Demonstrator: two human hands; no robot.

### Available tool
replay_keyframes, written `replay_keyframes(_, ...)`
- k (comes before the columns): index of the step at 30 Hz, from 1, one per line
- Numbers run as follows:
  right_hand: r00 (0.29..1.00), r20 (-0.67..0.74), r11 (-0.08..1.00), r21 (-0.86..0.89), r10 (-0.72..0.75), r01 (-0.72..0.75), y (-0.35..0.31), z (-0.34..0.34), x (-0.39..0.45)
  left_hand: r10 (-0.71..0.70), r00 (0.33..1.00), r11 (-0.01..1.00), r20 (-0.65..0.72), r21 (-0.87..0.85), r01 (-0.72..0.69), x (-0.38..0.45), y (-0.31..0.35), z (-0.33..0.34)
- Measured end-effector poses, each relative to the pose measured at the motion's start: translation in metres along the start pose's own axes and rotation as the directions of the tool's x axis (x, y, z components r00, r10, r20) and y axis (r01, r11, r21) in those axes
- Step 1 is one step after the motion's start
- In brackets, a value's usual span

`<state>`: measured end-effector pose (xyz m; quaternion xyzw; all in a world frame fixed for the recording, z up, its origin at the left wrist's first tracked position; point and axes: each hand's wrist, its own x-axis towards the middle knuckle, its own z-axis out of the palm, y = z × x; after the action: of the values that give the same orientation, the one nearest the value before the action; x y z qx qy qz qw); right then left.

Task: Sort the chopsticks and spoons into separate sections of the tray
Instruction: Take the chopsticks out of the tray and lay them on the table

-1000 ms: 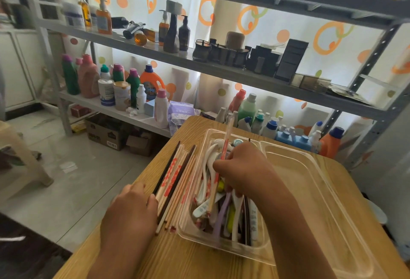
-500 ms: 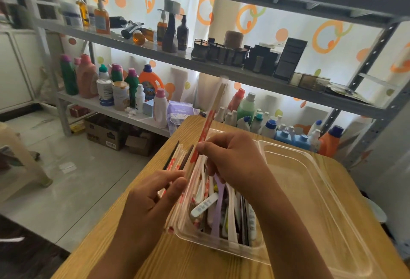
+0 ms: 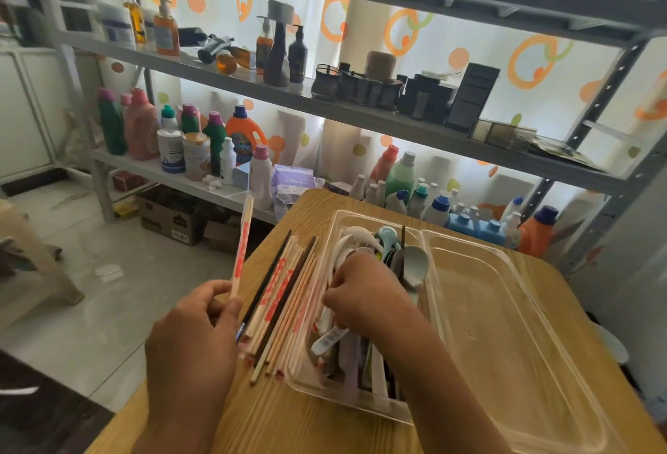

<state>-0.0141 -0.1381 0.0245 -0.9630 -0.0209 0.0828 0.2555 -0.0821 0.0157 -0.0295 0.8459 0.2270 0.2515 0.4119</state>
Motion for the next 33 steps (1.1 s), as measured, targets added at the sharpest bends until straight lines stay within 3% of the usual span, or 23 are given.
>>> replay_keyframes(18, 0.997, 0.073, 0.983, -0.183, 0.026, -0.013, -0.010, 0.006, -0.007, -0.073, 0.992, 0.933, 0.099, 0.357, 0.033, 0.005, -0.010, 0.003)
replay_keyframes(23, 0.992, 0.115, 0.980, -0.196, 0.043, -0.019, -0.014, 0.006, -0.010, -0.019, 0.988, 0.891, 0.155, 0.452, -0.054, 0.003, -0.012, 0.005)
replay_keyframes(28, 0.990, 0.128, 0.996, -0.073, 0.061, -0.052, -0.014, 0.011, -0.006, -0.001, 0.987, 0.883, 0.159, 0.464, -0.073, 0.003, -0.014, 0.009)
replay_keyframes(33, 0.986, 0.150, 0.996, 0.024, 0.078, -0.083, -0.011, 0.008, -0.004, 0.067, 0.991, 0.930, 0.119, 0.352, -0.105, 0.006, -0.017, 0.016)
